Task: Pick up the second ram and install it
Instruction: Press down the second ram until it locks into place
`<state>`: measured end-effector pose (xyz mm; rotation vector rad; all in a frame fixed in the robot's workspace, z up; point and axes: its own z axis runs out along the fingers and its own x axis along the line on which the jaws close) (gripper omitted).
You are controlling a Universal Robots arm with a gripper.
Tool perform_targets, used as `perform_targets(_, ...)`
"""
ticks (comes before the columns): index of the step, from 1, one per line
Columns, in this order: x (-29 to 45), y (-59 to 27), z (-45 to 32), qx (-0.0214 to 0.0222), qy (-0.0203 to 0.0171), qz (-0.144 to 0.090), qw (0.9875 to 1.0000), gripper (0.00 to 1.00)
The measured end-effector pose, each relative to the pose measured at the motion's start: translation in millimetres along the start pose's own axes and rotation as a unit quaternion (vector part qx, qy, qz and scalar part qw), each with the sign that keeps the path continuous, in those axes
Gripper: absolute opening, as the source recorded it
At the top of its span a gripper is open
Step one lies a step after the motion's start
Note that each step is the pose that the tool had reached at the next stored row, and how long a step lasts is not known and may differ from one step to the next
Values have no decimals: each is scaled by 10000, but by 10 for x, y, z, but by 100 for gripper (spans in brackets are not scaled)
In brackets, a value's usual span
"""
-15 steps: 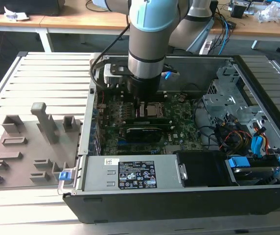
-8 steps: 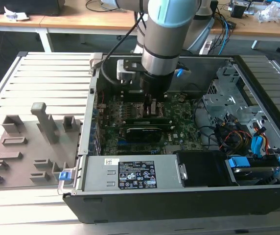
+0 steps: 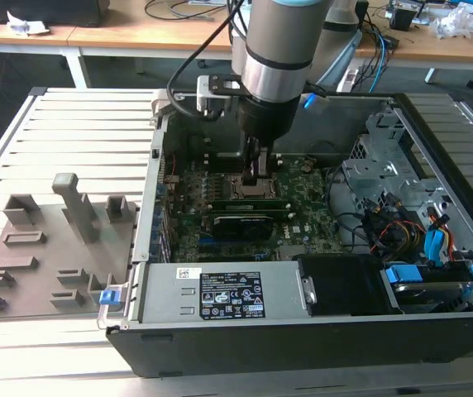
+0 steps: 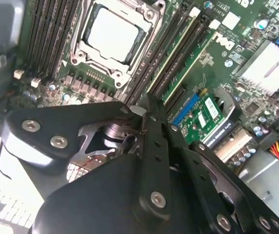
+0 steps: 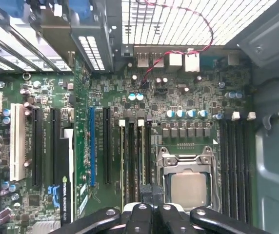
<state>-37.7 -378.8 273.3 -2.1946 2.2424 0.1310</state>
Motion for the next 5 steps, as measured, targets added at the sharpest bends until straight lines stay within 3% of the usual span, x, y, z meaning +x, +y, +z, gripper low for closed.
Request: perform_targets(5,0,0,-3,-1,1,0,10000,11)
